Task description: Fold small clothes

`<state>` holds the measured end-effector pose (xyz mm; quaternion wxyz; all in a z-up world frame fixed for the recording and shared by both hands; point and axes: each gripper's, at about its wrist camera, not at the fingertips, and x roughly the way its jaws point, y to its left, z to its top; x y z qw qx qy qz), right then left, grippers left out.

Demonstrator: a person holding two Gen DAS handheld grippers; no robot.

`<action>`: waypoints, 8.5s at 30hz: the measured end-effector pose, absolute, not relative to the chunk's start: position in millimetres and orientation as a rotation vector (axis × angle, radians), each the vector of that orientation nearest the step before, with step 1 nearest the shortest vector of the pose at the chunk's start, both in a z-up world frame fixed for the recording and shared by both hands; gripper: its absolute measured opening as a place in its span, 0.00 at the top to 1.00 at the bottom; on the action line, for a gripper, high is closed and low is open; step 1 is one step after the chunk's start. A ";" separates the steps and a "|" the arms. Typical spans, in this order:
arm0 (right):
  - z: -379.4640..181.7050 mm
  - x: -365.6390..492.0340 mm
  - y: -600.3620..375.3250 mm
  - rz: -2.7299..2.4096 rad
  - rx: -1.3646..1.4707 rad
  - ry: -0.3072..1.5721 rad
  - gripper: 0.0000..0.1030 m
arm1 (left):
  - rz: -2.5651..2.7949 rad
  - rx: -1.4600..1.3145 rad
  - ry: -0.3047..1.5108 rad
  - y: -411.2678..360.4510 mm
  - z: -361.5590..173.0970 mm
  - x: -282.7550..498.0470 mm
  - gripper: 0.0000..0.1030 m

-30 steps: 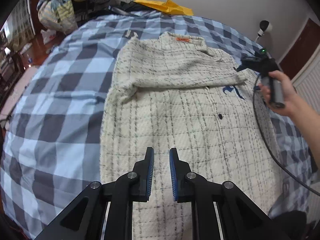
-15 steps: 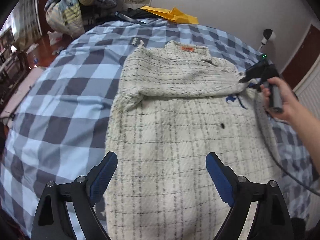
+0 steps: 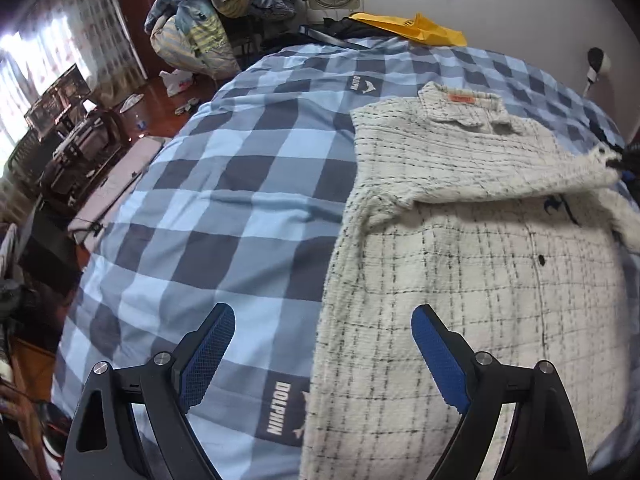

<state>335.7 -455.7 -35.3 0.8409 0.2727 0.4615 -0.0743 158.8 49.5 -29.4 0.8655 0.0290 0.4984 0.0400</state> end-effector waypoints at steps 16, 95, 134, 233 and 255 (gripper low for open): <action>-105.3 327.5 -498.3 -0.403 0.543 1.191 0.44 | 0.165 0.139 1.021 64.5 -20.8 162.9 0.12; -162.3 246.2 -790.4 -0.688 1.072 0.808 0.87 | 0.023 0.344 1.074 -32.1 -65.7 169.2 0.12; -12.4 404.7 -70.3 0.234 0.130 0.993 0.89 | 0.088 -0.007 0.988 121.6 21.6 152.8 0.11; -125.7 280.0 -533.1 -0.268 0.520 1.234 0.17 | 0.034 0.236 1.018 35.1 -23.0 157.7 0.11; -49.3 188.9 -415.3 -0.164 0.612 1.042 0.15 | -0.215 -0.046 1.024 -57.1 5.1 310.6 0.11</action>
